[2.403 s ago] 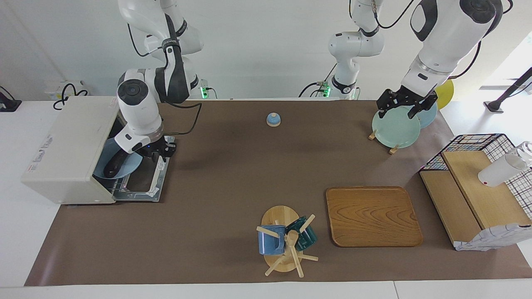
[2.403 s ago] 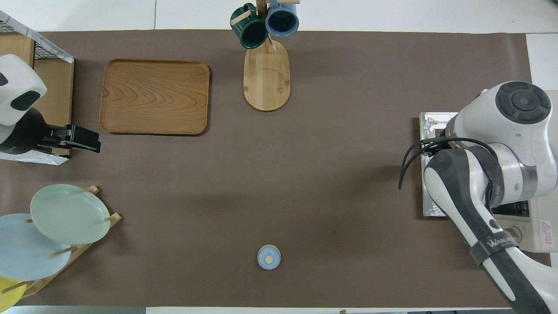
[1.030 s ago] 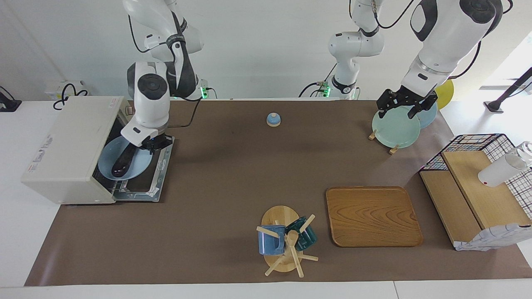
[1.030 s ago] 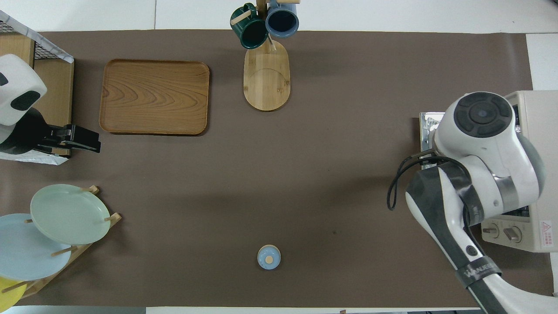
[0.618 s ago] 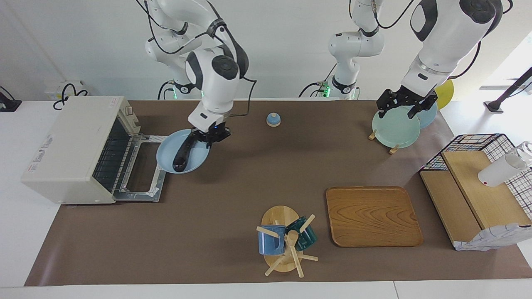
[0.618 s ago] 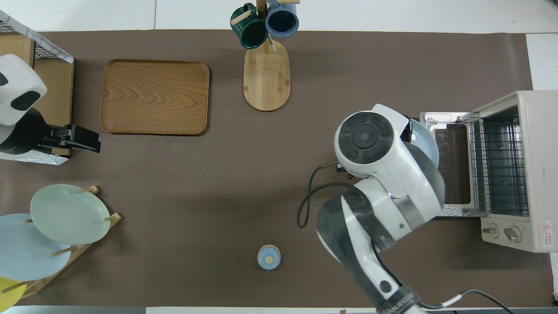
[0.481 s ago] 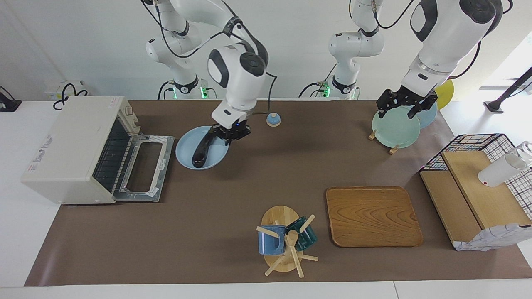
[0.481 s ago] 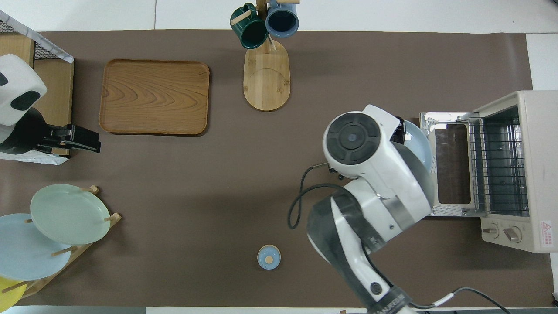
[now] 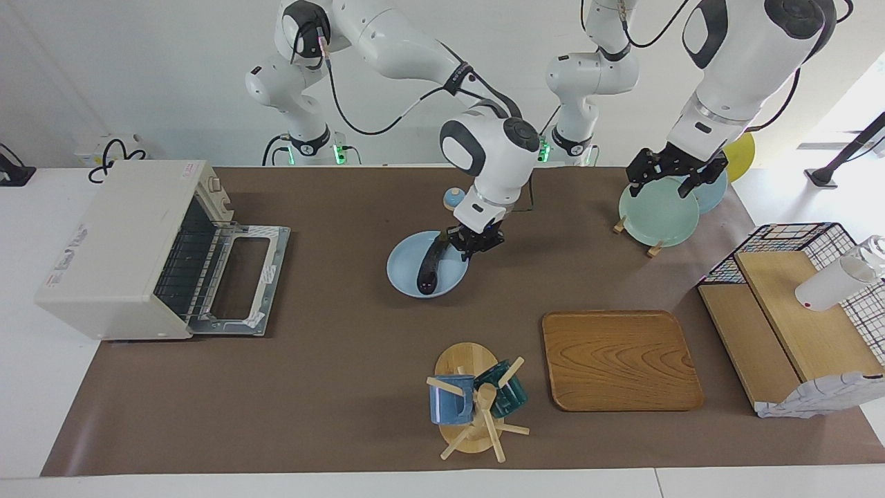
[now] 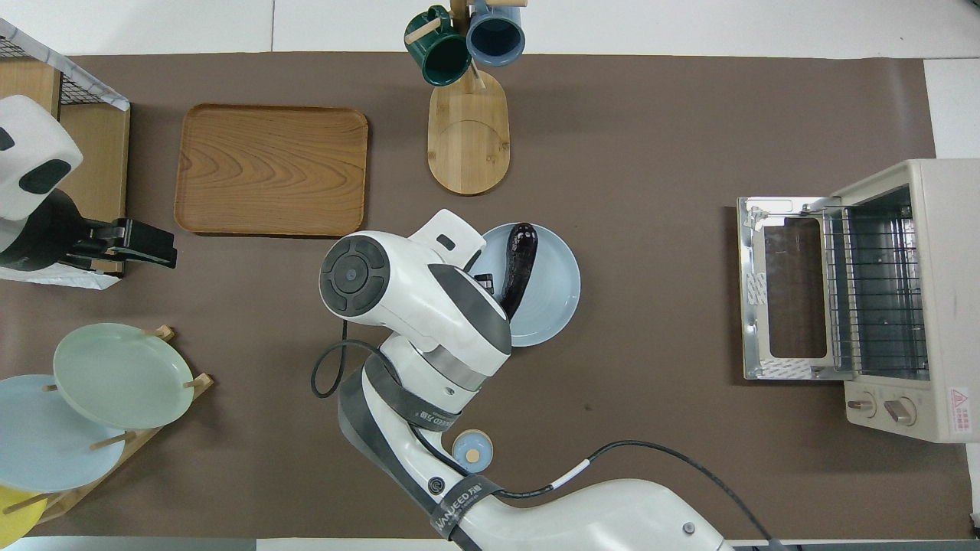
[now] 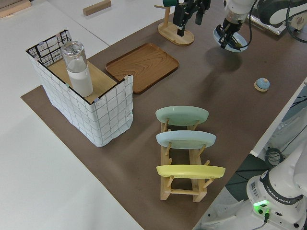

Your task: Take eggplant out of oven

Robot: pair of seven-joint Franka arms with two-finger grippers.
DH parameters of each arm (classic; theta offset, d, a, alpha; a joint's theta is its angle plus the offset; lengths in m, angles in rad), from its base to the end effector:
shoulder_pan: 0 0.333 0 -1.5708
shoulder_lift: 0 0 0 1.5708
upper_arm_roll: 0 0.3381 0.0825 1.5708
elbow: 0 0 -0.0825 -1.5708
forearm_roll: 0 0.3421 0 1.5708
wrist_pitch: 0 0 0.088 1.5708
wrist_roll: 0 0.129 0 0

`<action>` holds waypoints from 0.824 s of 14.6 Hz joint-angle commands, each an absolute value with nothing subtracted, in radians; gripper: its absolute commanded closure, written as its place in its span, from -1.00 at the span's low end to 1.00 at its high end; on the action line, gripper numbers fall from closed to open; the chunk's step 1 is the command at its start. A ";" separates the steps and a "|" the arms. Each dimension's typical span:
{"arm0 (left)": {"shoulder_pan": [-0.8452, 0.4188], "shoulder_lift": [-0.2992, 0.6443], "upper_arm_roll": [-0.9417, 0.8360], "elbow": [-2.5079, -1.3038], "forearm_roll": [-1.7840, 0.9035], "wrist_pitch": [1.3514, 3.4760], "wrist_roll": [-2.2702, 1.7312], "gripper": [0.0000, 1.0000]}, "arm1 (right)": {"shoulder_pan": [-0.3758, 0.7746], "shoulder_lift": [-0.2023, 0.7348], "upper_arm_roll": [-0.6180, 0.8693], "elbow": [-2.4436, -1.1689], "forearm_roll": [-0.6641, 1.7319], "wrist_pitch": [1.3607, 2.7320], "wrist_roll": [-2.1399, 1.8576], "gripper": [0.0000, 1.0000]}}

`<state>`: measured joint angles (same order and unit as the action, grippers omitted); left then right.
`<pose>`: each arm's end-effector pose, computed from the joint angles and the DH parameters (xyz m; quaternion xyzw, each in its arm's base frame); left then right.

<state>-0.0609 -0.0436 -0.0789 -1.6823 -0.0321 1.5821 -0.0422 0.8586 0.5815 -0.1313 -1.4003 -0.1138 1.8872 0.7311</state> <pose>0.4897 -0.0739 0.5997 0.9983 -0.0480 -0.0295 0.0117 0.5010 0.4550 0.3763 0.9946 0.0272 0.0261 0.0967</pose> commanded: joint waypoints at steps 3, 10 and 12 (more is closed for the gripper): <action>-0.049 -0.051 -0.087 -1.677 -0.017 1.578 -0.040 -1.00 | 0.845 0.589 -0.095 -1.465 -0.054 2.029 0.772 1.00; -0.049 -0.051 -0.087 -1.680 -0.017 1.585 -0.035 -1.00 | 0.828 0.574 -0.095 -1.465 -0.054 2.088 0.750 -0.10; -0.049 -0.054 -0.087 -1.686 -0.017 1.580 -0.038 -1.00 | 0.807 0.537 -0.104 -1.442 -0.060 2.004 0.683 -0.09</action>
